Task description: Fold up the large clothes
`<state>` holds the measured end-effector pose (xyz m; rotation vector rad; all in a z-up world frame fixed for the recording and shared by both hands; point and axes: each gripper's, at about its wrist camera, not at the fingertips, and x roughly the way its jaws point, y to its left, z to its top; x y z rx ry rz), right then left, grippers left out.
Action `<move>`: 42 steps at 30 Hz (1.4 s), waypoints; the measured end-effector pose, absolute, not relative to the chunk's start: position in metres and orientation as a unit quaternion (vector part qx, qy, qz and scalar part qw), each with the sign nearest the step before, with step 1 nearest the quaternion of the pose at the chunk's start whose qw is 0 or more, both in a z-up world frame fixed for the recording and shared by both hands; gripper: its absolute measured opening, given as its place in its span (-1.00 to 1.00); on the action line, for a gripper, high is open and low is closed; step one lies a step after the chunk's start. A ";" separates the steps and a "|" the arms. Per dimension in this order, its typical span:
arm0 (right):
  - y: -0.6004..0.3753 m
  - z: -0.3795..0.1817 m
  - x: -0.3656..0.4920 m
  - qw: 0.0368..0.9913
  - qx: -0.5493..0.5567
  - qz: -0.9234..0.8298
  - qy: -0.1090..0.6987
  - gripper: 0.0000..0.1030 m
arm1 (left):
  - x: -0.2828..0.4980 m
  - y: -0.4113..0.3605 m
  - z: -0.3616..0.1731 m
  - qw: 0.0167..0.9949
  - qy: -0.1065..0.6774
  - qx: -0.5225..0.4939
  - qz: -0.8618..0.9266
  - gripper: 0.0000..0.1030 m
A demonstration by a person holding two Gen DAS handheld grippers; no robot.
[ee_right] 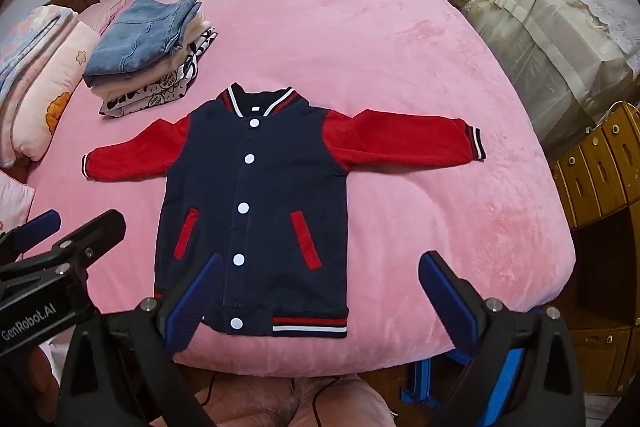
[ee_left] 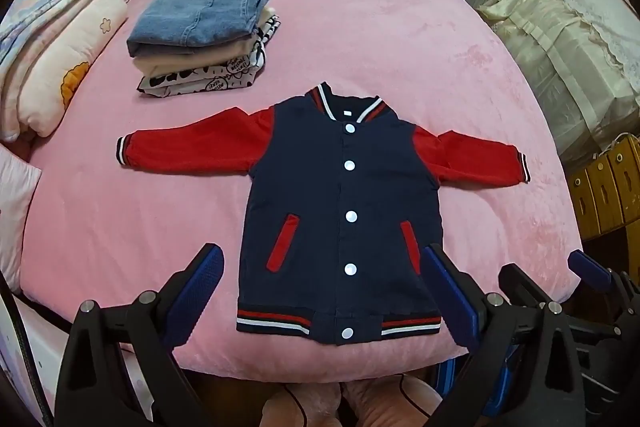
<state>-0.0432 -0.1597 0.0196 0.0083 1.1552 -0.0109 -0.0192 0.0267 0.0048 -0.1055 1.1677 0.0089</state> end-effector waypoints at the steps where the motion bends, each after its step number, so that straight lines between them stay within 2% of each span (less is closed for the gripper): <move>1: -0.160 0.020 -0.044 0.838 0.006 -0.008 0.545 0.92 | -0.020 0.028 0.005 0.834 0.549 -0.051 0.005 0.90; 42: -0.165 0.042 -0.051 0.859 0.019 -0.026 0.511 0.92 | -0.024 0.027 0.009 0.832 0.553 -0.040 -0.010 0.88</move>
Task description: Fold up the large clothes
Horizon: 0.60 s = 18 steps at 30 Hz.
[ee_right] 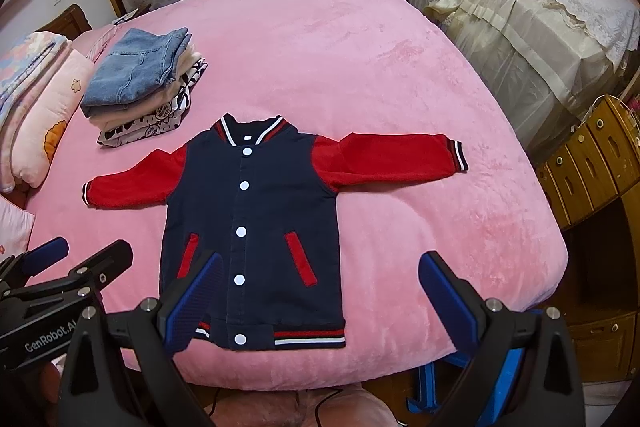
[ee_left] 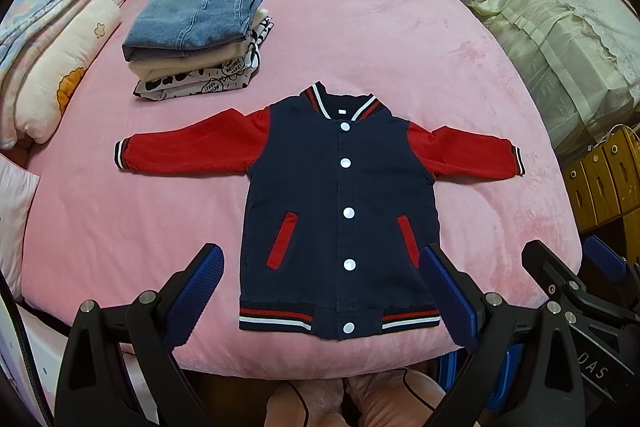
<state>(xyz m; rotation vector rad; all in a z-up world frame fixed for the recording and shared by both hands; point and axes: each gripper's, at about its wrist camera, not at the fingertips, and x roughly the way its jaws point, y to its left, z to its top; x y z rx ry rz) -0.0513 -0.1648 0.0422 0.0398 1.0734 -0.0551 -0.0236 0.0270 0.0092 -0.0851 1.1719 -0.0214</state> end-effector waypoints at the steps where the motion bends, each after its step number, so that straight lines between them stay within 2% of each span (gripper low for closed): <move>1: -0.164 0.043 -0.051 0.859 0.019 -0.027 0.511 0.92 | -0.023 0.027 0.009 0.833 0.552 -0.040 -0.011 0.88; 18: -0.161 0.044 -0.051 0.860 0.031 -0.035 0.508 0.87 | -0.016 0.031 0.010 0.836 0.547 -0.030 -0.026 0.87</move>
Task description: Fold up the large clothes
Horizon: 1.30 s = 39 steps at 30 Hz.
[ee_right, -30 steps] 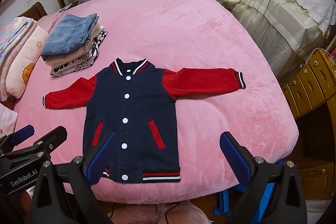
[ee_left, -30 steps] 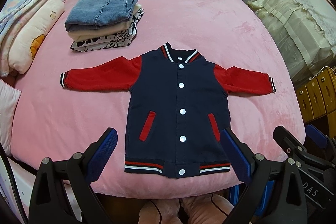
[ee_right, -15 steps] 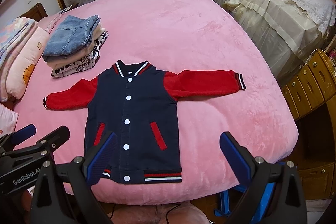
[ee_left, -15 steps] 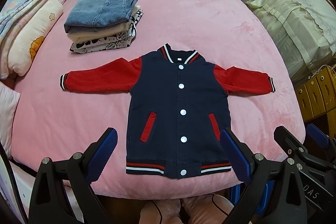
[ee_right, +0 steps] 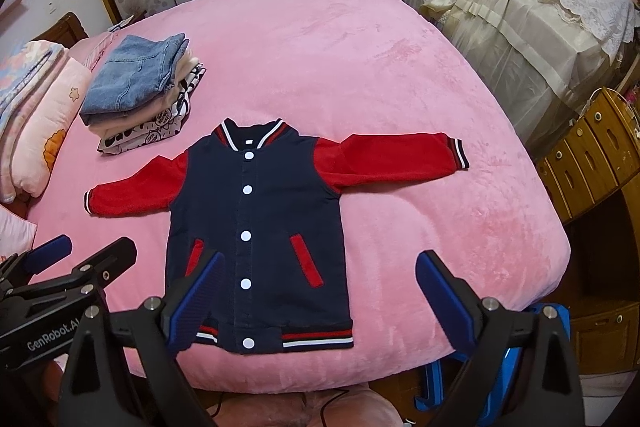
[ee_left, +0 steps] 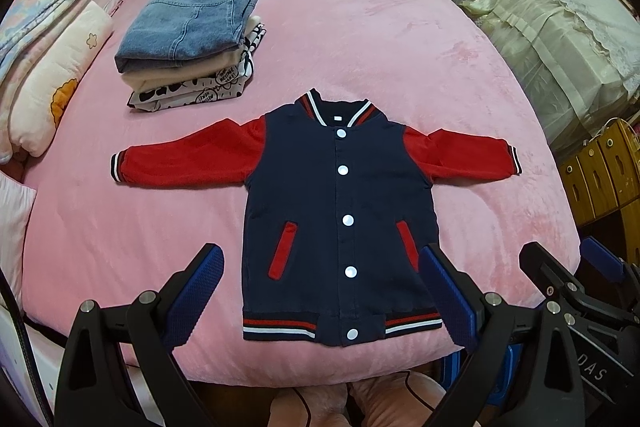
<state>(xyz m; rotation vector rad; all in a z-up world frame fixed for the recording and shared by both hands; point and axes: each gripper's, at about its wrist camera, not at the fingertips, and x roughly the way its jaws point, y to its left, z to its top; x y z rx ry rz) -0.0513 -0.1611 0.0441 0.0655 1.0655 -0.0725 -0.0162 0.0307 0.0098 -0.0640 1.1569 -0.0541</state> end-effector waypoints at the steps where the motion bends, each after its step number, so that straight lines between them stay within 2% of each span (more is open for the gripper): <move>1: -0.161 0.044 -0.051 0.860 0.033 -0.036 0.508 0.87 | -0.016 0.031 0.010 0.837 0.546 -0.028 -0.026 0.87; 22: -0.158 0.046 -0.055 0.866 0.050 -0.051 0.495 0.87 | -0.008 0.035 0.013 0.847 0.528 -0.029 -0.056 0.87; 29: -0.158 0.048 -0.053 0.871 0.050 -0.048 0.487 0.79 | -0.002 0.034 0.012 0.846 0.529 -0.034 -0.063 0.87; 39: -0.167 0.050 -0.043 0.874 0.065 -0.043 0.480 0.79 | 0.009 0.026 0.011 0.844 0.530 -0.035 -0.074 0.87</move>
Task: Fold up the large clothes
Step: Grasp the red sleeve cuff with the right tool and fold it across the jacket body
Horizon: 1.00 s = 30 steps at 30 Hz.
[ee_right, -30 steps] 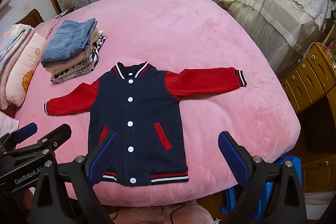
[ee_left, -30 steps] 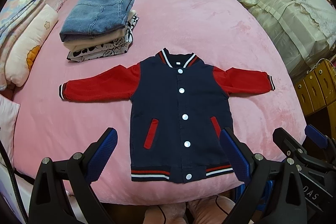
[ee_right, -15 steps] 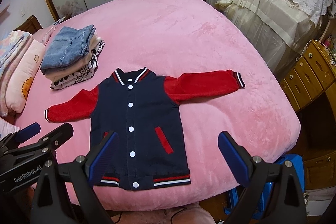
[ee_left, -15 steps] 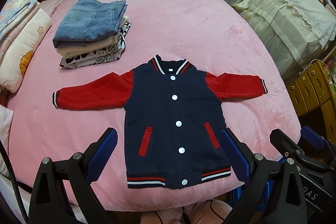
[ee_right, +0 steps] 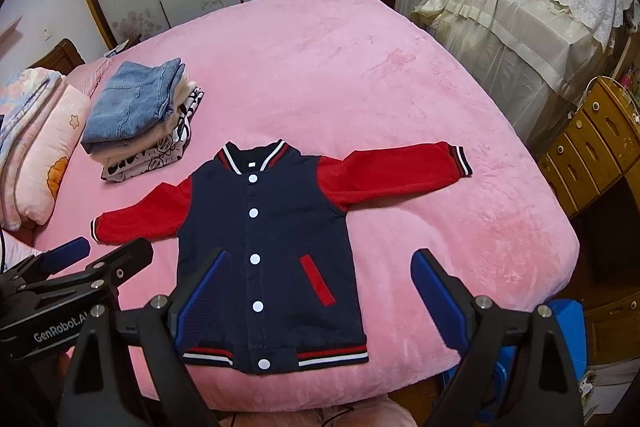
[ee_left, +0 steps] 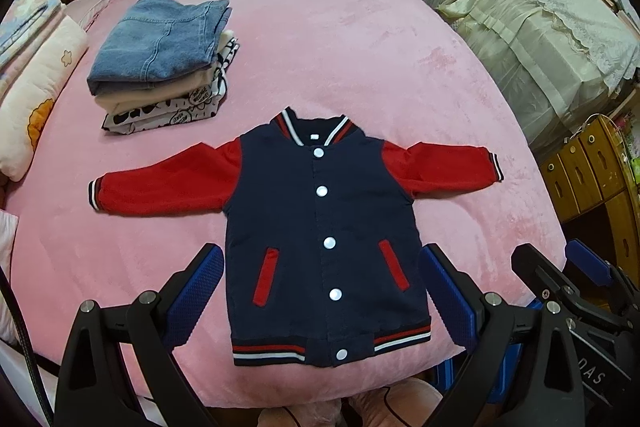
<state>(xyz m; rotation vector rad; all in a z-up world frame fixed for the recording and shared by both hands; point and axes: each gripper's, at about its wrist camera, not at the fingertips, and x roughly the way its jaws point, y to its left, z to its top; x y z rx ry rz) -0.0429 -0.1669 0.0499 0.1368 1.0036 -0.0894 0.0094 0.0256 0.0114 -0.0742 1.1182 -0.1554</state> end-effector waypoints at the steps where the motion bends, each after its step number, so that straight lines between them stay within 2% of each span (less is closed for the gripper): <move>1: -0.169 0.050 -0.042 0.874 0.067 -0.042 0.479 0.79 | 0.010 0.023 0.012 0.845 0.529 -0.033 -0.076 0.87; 15: -0.254 0.024 0.011 0.865 0.113 -0.041 0.487 0.79 | 0.057 -0.042 0.005 0.844 0.532 -0.023 -0.062 0.87; 30: -0.384 -0.064 0.075 0.836 0.141 -0.058 0.527 0.74 | 0.116 -0.128 -0.070 0.827 0.561 -0.032 -0.024 0.84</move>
